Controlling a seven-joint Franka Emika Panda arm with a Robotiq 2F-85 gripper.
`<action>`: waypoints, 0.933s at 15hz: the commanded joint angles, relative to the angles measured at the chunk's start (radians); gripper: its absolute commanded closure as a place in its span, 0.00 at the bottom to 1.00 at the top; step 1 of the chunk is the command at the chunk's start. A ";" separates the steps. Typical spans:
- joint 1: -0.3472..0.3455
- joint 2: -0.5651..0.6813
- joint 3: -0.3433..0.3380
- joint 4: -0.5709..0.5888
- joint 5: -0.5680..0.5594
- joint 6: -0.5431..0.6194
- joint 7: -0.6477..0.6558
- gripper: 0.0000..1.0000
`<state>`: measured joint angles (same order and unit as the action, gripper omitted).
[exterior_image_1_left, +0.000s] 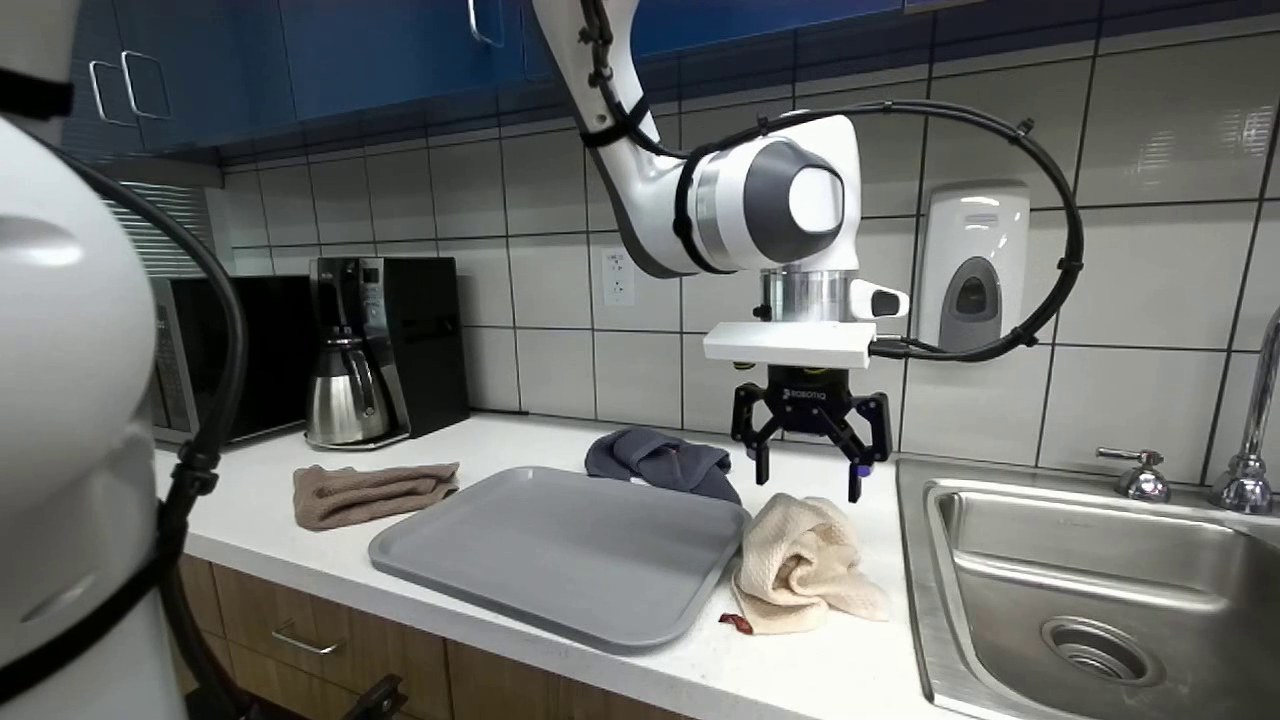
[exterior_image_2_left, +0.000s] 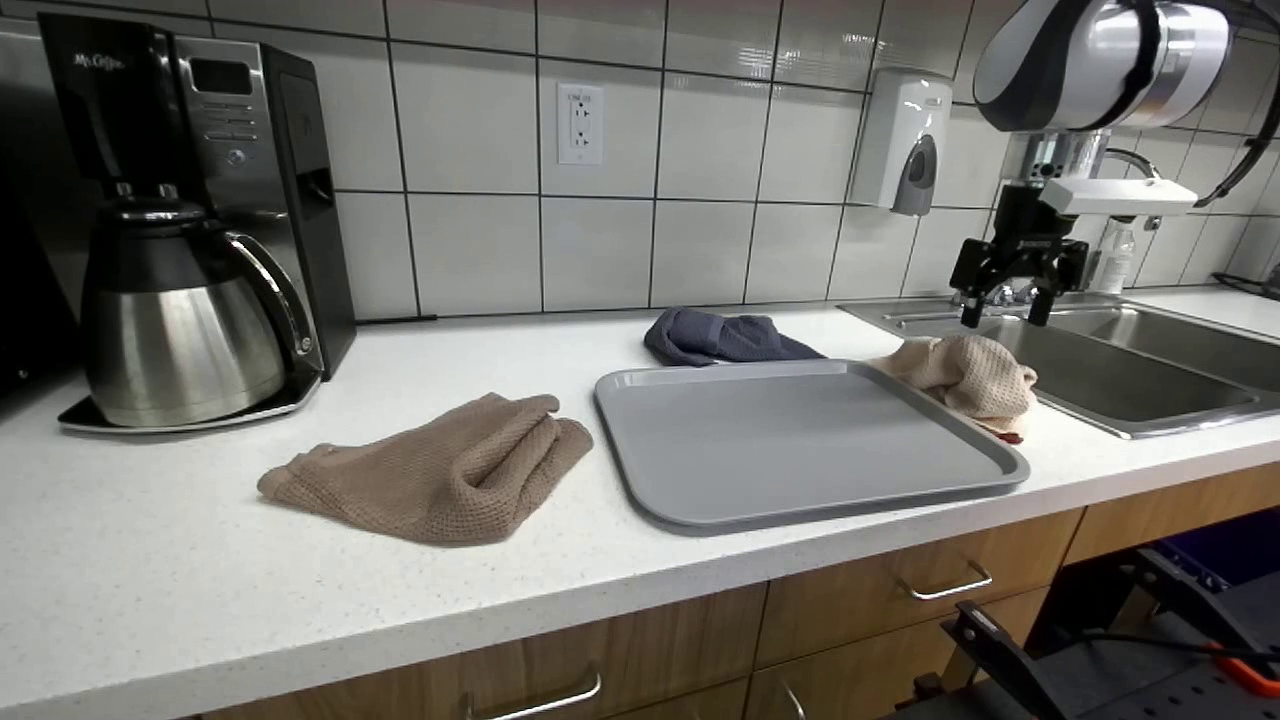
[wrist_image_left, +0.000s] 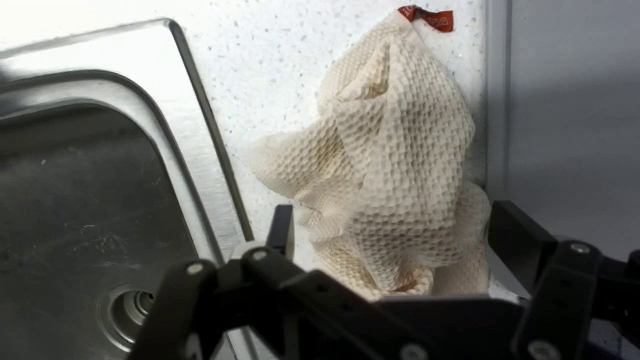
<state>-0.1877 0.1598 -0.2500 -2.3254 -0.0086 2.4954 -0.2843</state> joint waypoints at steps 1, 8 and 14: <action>-0.024 0.085 0.015 0.075 -0.010 0.001 0.052 0.00; -0.030 0.149 0.046 0.104 0.018 -0.011 0.046 0.00; -0.029 0.186 0.067 0.105 0.021 -0.011 0.050 0.00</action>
<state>-0.1928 0.3228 -0.2103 -2.2450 0.0036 2.4989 -0.2464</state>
